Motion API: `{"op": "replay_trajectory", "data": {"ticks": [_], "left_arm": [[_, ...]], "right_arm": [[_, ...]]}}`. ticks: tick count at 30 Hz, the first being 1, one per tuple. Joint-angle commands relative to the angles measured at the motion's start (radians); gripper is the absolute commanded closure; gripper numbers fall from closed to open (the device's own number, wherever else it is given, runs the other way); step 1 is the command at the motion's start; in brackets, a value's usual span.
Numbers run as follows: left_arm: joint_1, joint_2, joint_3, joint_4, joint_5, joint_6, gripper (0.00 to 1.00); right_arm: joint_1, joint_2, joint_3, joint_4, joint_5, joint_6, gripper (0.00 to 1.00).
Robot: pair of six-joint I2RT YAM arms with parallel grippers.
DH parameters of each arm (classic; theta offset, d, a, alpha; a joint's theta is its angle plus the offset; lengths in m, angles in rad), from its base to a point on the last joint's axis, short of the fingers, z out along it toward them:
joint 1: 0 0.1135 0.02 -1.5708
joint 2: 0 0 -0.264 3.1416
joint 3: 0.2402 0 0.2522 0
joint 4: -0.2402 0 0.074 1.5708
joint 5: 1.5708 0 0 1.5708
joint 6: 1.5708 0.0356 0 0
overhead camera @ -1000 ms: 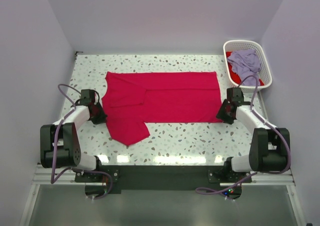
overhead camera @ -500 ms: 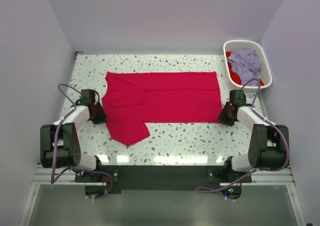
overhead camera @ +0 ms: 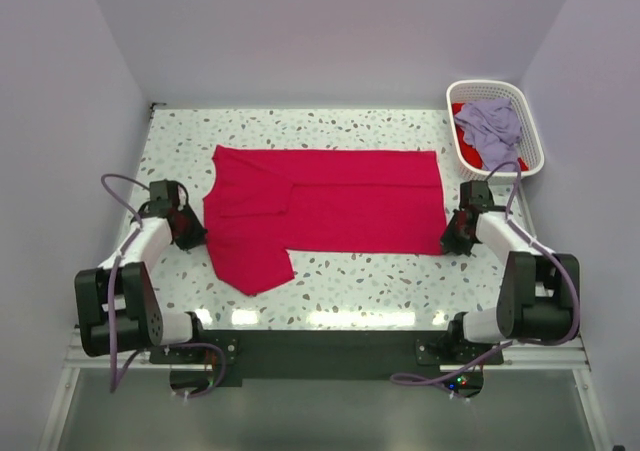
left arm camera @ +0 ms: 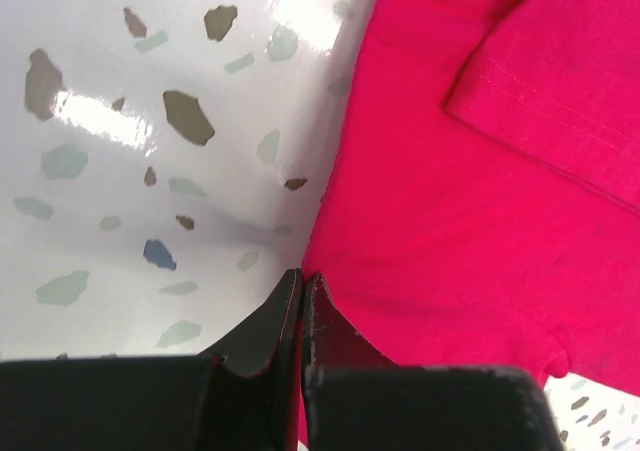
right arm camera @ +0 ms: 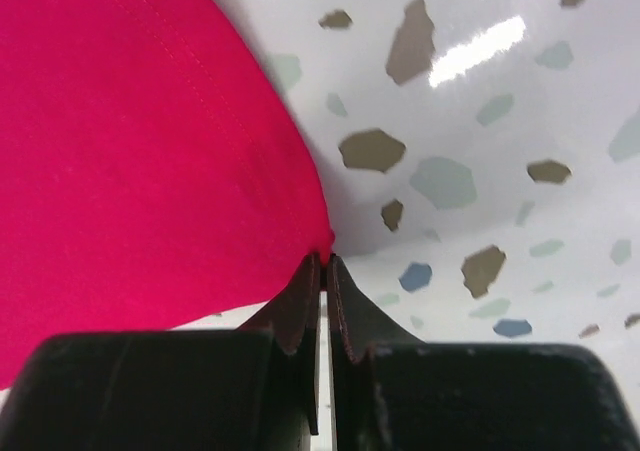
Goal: Fold and stack the t-shirts
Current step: Fold the tshirt
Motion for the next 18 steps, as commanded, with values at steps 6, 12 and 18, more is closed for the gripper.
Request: {"op": "replay_trajectory", "data": {"ticks": [6, 12, 18], "left_arm": [[0.022, -0.140, -0.018, -0.107, 0.045, -0.028, 1.00], [0.027, -0.100, 0.100, -0.151, 0.055, -0.033, 1.00], [0.034, -0.002, 0.237, -0.153, 0.112, -0.061, 1.00]], "right_arm": [[-0.014, -0.150, 0.065, -0.233, 0.020, -0.015, 1.00], [-0.014, -0.152, 0.185, -0.268, 0.018, -0.007, 1.00], [-0.017, -0.058, 0.288, -0.259, 0.024, 0.007, 1.00]]}}
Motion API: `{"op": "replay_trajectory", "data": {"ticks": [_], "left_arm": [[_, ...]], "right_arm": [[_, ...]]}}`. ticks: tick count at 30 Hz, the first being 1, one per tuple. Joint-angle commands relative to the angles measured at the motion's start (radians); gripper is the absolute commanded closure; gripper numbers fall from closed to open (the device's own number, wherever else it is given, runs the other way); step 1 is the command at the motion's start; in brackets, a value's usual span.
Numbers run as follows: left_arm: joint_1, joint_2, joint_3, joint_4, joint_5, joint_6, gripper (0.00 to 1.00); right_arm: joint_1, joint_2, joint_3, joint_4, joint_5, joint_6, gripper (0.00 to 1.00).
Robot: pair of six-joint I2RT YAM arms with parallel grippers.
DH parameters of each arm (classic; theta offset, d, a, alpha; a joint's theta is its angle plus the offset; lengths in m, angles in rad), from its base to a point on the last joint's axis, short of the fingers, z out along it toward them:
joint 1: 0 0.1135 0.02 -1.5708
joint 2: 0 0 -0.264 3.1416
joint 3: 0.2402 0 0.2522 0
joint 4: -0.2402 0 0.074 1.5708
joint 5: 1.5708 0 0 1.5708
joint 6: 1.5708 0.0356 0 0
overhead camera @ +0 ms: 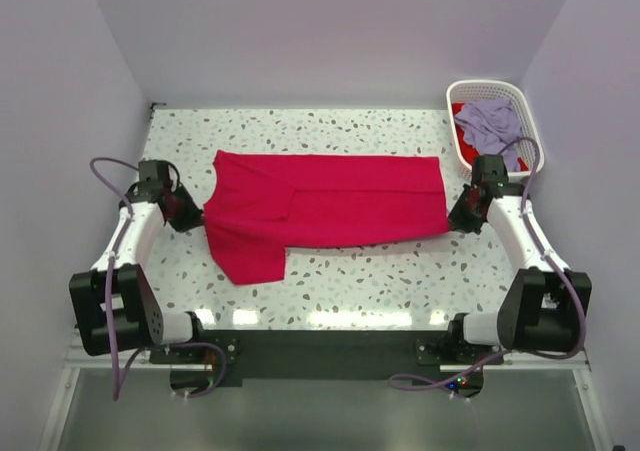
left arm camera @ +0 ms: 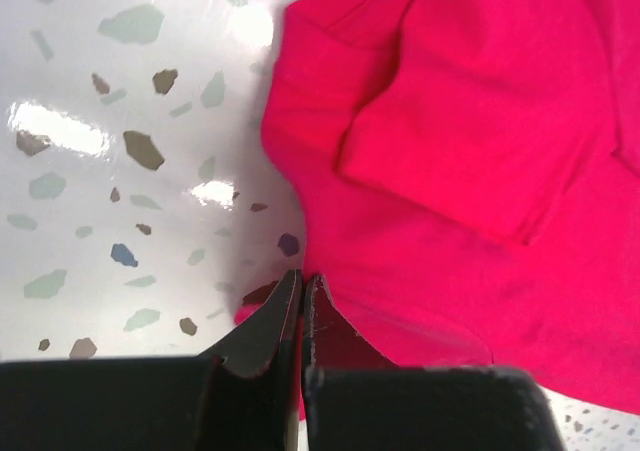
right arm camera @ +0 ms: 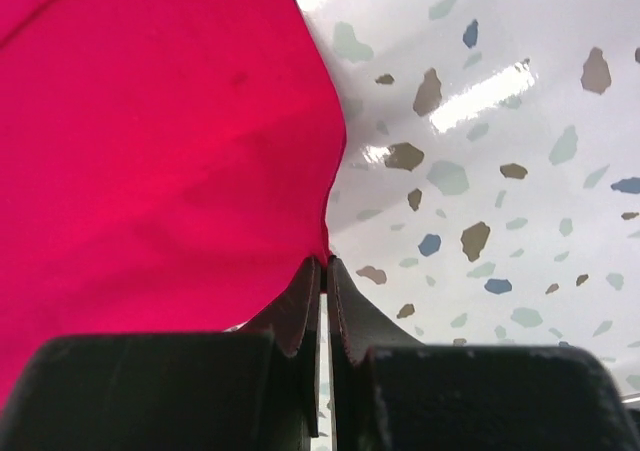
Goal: Fold and stack the t-shirts
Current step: Fold the tshirt
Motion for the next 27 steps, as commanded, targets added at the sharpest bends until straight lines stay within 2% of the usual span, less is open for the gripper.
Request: {"op": "replay_trajectory", "data": {"ticks": [1, 10, 18, 27], "left_arm": [[0.013, 0.041, 0.102, 0.006, 0.047, -0.037, 1.00], [0.013, 0.252, 0.278, 0.043, 0.099, -0.070, 1.00], [0.015, 0.357, 0.386, 0.064, 0.117, -0.084, 1.00], [0.013, 0.458, 0.427, 0.090, 0.134, -0.080, 1.00]], "right_arm": [[-0.008, 0.046, 0.072, -0.008, 0.025, 0.012, 1.00], [-0.008, 0.207, 0.183, 0.061, 0.048, 0.035, 1.00], [-0.008, 0.308, 0.256, 0.111, 0.051, 0.040, 1.00], [-0.008, 0.416, 0.316, 0.162, 0.037, 0.027, 1.00]]}}
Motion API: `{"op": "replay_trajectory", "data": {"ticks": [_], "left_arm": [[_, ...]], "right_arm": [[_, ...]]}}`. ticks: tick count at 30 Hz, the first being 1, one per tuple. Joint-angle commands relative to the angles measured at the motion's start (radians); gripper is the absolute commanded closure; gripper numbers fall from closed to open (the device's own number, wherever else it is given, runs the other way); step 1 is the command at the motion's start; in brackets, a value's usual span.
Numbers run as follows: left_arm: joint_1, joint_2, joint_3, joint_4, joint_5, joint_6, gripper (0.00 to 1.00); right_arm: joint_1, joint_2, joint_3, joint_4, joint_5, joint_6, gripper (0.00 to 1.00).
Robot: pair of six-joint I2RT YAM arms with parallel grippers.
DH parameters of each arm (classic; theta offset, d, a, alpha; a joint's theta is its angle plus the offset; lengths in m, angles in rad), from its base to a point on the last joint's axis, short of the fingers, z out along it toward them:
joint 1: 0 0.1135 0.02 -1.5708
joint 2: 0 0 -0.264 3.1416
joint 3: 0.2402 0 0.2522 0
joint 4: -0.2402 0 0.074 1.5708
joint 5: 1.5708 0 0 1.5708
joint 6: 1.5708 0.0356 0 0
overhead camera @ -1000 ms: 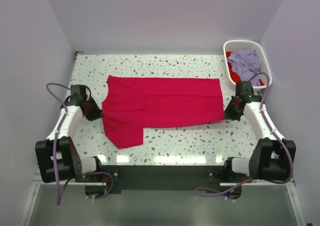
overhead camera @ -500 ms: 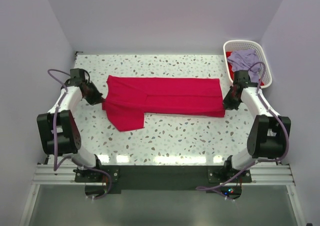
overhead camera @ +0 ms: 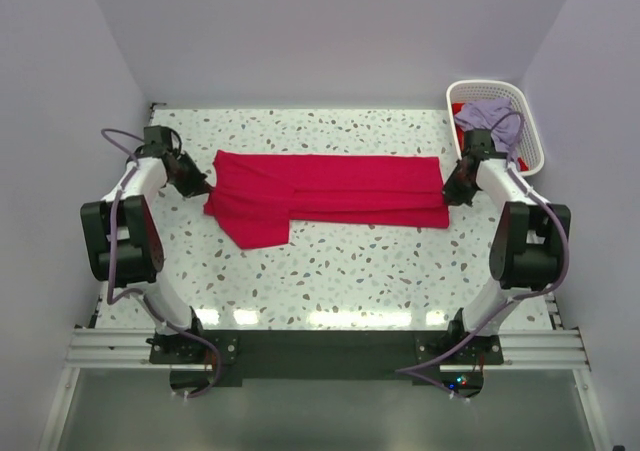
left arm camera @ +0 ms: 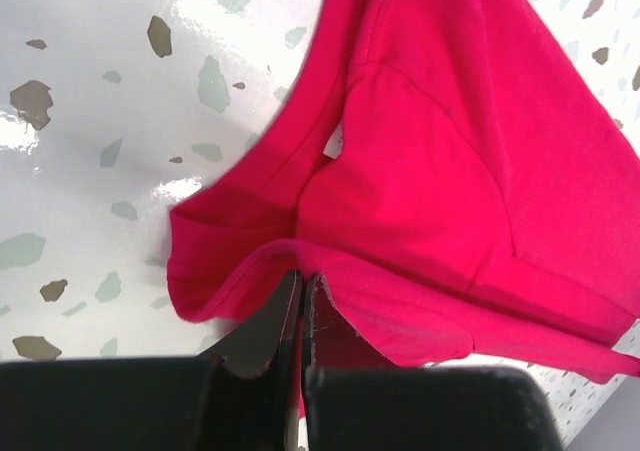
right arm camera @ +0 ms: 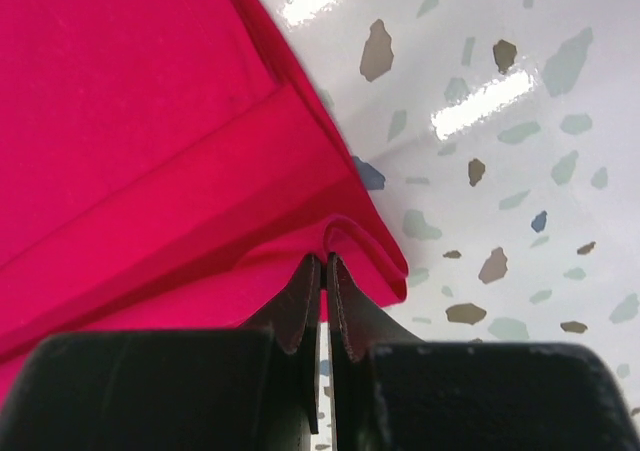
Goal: Fold and stack the t-shirts
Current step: Fold the tshirt
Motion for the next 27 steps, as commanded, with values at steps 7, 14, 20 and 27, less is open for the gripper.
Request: {"op": "replay_trajectory", "data": {"ticks": [7, 14, 20, 27], "left_arm": [[0.010, 0.067, 0.072, 0.066, 0.017, 0.008, 1.00], [0.010, 0.070, 0.070, 0.100, 0.018, 0.001, 1.00], [0.008, 0.095, 0.055, 0.115, 0.009, 0.007, 0.96], [0.007, 0.058, 0.015, 0.131, -0.011, 0.019, 0.73]], "right_arm": [[-0.008, 0.056, 0.038, 0.117, 0.003, -0.002, 1.00], [-0.006, 0.063, 0.049, 0.151, 0.000, -0.006, 1.00], [-0.006, 0.105, 0.055, 0.174, -0.004, -0.014, 1.00], [-0.003, 0.099, 0.044, 0.185, -0.018, -0.029, 0.75]]}}
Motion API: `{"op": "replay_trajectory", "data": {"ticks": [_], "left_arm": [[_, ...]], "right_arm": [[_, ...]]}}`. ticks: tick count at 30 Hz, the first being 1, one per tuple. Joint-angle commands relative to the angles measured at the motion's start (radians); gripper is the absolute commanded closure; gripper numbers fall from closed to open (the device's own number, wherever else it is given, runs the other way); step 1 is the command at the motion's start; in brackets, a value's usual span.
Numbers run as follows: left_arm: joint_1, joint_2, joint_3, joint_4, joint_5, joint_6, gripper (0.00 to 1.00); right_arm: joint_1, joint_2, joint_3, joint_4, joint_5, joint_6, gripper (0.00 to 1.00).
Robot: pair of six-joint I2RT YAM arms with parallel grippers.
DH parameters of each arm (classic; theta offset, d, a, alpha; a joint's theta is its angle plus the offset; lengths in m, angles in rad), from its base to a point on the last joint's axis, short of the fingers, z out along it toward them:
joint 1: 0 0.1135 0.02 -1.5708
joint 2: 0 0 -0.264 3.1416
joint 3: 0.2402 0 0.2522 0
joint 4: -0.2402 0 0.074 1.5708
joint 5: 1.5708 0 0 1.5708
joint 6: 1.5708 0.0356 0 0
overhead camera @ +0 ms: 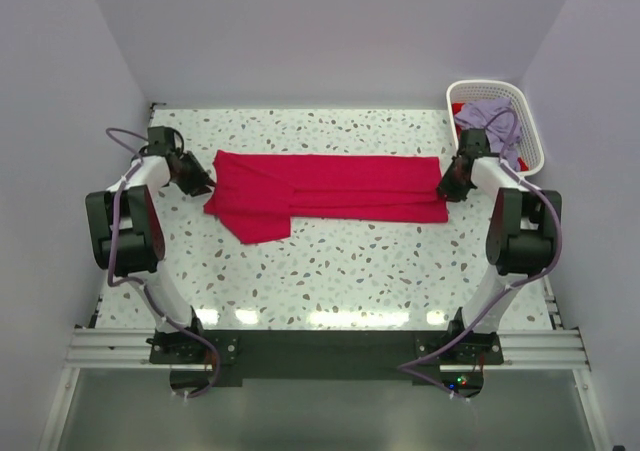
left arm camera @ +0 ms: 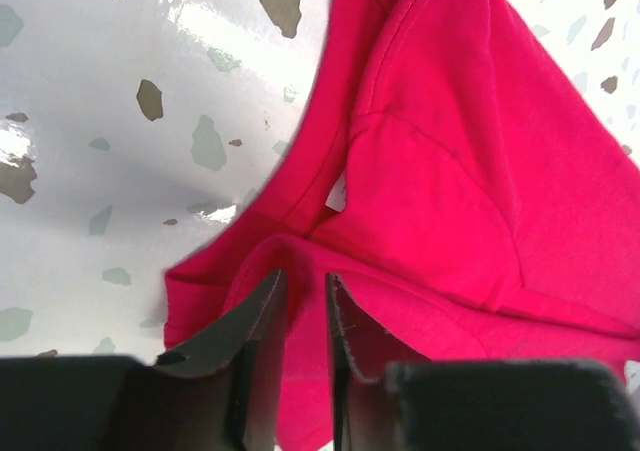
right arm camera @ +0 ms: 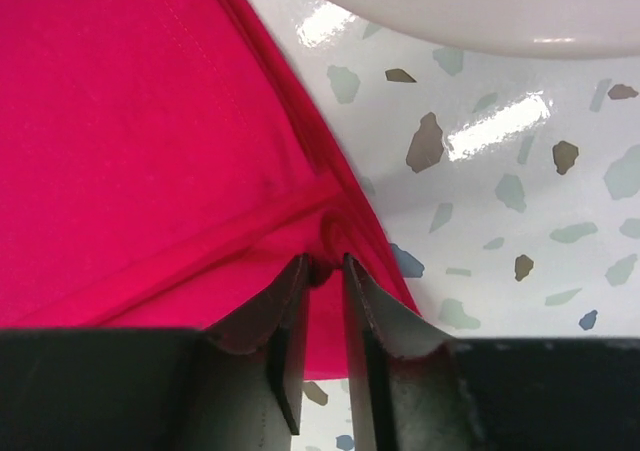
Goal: Fold and stack the t-shirts
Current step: Fold the tshirt
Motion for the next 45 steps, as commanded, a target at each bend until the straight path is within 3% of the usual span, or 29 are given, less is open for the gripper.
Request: {"op": "replay_trajectory", "data": {"ticks": [1, 4, 8, 11, 15, 18, 25, 36, 42, 45], "left_arm": [[0.007, -0.050, -0.007, 0.044, -0.029, 0.015, 0.68], [-0.003, -0.119, -0.005, 0.022, -0.061, 0.035, 0.45], [-0.061, -0.234, -0.048, -0.033, -0.171, 0.079, 0.26], [-0.140, -0.349, -0.167, -0.050, -0.251, 0.099, 0.23], [-0.266, -0.505, -0.343, -0.054, -0.274, 0.082, 0.23], [-0.341, -0.553, -0.449, -0.041, -0.315, 0.059, 0.26], [-0.403, -0.513, -0.539, 0.044, -0.371, 0.033, 0.51], [-0.428, -0.403, -0.532, 0.154, -0.360, -0.022, 0.58], [-0.437, -0.374, -0.521, 0.165, -0.349, -0.042, 0.86], [-0.437, -0.383, -0.422, 0.113, -0.351, -0.030, 0.96]], "right_arm": [[-0.001, -0.033, 0.026, 0.030, 0.005, -0.020, 0.71], [0.014, -0.090, 0.040, -0.007, 0.017, -0.037, 0.52], [0.046, -0.180, 0.019, -0.058, 0.033, -0.042, 0.32], [0.125, -0.264, -0.038, -0.079, 0.031, -0.045, 0.24], [0.236, -0.370, -0.131, -0.088, 0.045, -0.057, 0.22], [0.291, -0.445, -0.217, -0.067, 0.005, -0.051, 0.22], [0.325, -0.545, -0.312, -0.065, -0.059, -0.083, 0.21], [0.325, -0.602, -0.418, -0.052, -0.119, -0.108, 0.21], [0.325, -0.601, -0.431, -0.045, -0.130, -0.112, 0.21], [0.325, -0.607, -0.428, -0.047, -0.142, -0.127, 0.22]]}}
